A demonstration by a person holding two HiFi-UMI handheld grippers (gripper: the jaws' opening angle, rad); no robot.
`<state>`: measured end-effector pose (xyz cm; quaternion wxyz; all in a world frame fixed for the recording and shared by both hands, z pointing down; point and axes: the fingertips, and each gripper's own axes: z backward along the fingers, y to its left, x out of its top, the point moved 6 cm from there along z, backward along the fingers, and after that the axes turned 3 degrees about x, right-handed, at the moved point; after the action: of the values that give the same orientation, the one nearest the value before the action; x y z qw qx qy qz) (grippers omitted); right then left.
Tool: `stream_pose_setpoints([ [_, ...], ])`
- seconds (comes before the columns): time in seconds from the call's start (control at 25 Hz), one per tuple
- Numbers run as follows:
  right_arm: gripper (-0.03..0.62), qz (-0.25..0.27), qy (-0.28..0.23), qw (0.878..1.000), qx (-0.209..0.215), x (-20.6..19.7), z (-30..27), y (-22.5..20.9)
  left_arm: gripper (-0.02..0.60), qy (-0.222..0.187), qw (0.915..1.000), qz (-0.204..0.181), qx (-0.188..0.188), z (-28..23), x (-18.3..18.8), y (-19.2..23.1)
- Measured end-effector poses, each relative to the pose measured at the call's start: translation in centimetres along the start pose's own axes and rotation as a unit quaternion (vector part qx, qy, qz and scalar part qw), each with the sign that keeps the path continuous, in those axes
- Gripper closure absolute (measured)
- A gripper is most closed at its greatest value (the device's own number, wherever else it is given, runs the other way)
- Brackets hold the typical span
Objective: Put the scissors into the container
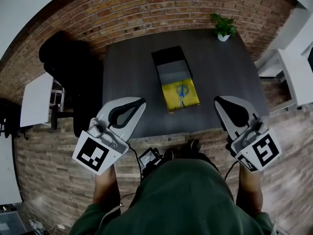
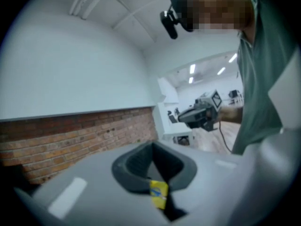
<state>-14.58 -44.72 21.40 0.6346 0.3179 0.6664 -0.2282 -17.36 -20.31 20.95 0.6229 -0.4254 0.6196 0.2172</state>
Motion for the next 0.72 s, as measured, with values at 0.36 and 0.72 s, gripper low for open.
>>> stream_pose_setpoints([
  [0.36, 0.588, 0.023, -0.014, 1.000, -0.004, 2.5, -0.1, 3.4, 0.578, -0.013, 0.9998, -0.006, 0.010, 4.1, -0.3, 0.4],
  [0.72, 0.588, 0.027, -0.009, 0.999, -0.022, 3.1, 0.2, 5.1, 0.578, -0.023, 0.9997, -0.011, -0.007, 4.8, -0.6, 0.6],
])
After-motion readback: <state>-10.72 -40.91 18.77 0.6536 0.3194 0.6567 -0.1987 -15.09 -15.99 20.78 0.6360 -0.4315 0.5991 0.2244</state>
